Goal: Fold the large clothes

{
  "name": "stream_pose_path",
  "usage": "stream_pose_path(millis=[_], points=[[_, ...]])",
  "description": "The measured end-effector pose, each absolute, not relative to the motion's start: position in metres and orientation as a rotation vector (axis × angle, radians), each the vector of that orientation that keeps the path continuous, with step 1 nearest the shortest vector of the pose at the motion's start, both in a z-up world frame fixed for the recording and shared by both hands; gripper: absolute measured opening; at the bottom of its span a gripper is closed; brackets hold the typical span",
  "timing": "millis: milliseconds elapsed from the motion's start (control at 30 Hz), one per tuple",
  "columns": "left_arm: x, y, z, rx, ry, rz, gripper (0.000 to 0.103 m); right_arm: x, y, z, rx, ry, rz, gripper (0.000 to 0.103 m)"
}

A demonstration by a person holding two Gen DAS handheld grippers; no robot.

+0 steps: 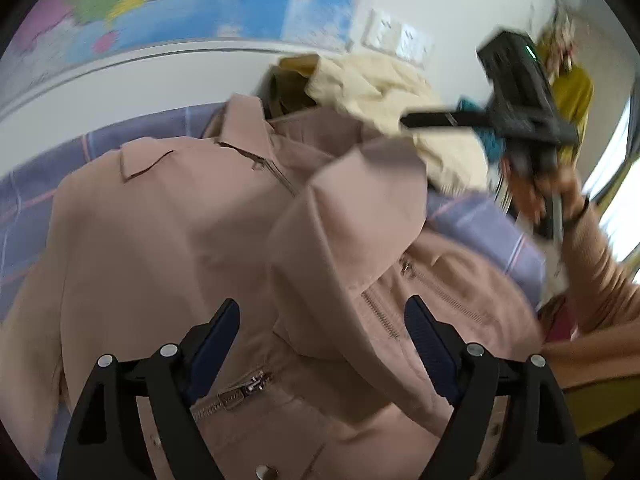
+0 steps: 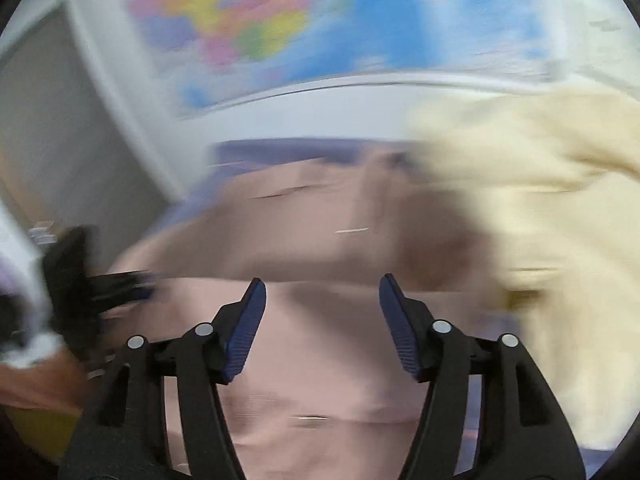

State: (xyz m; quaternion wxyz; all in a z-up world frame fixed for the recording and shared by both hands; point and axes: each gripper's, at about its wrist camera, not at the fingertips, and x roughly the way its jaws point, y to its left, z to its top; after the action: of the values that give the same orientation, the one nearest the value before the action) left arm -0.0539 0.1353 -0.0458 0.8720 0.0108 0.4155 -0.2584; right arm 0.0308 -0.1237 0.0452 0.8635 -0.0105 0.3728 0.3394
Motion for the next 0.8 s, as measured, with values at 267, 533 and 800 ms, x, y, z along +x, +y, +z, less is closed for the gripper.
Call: stream_pose_path(millis=[267,533,800], points=[[-0.03,0.146,-0.069,0.014,0.996,-0.534,0.007,0.091,-0.108,-0.012,-0.168,0.964,0.547,0.031],[0.02,0.193,-0.028,0.046,0.926,-0.334,0.012,0.092,-0.142,0.035,0.034,0.818,0.597,0.003],[0.066,0.232,-0.05,0.068,1.039,-0.181,0.06,0.082,-0.157,0.021,0.018,0.795,0.529,0.031]])
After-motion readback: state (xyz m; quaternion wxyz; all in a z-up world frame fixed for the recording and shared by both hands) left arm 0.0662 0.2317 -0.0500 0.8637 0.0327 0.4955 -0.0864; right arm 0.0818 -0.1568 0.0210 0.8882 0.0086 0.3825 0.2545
